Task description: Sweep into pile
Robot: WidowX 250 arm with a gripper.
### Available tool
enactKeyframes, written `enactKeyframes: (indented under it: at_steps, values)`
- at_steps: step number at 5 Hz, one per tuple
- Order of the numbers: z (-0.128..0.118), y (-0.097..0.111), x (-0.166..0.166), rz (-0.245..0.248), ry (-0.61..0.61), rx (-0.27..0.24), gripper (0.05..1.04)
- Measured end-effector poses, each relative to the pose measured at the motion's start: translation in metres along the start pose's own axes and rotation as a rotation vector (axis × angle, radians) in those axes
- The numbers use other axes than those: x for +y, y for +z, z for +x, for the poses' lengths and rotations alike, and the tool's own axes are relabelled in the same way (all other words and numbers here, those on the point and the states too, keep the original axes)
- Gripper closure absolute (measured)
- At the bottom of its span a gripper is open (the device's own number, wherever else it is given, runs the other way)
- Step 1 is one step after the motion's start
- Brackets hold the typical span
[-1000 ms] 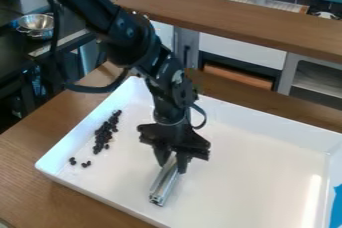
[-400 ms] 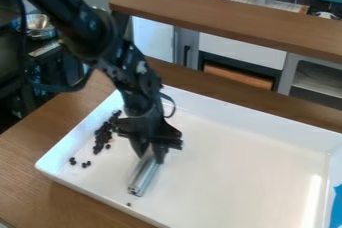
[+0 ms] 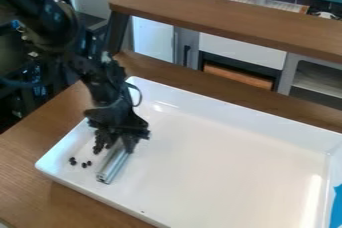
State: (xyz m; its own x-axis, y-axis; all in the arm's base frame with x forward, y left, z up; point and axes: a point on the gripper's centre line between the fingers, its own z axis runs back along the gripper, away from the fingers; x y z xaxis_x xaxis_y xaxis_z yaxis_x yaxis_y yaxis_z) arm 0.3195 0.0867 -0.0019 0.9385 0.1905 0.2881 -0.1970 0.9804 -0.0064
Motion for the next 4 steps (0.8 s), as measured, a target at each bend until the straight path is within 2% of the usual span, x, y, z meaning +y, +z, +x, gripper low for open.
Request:
enactKeyframes:
  at_steps: [1,2,3,4]
  values:
    - [0.002,0.007,0.027,0.025,0.012,-0.021,0.713]
    - [0.002,0.013,0.015,-0.035,0.053,-0.008,0.713]
    - [0.022,0.041,-0.031,-0.155,0.091,-0.034,0.713]
    - [0.037,0.054,-0.073,-0.214,0.131,-0.009,0.713]
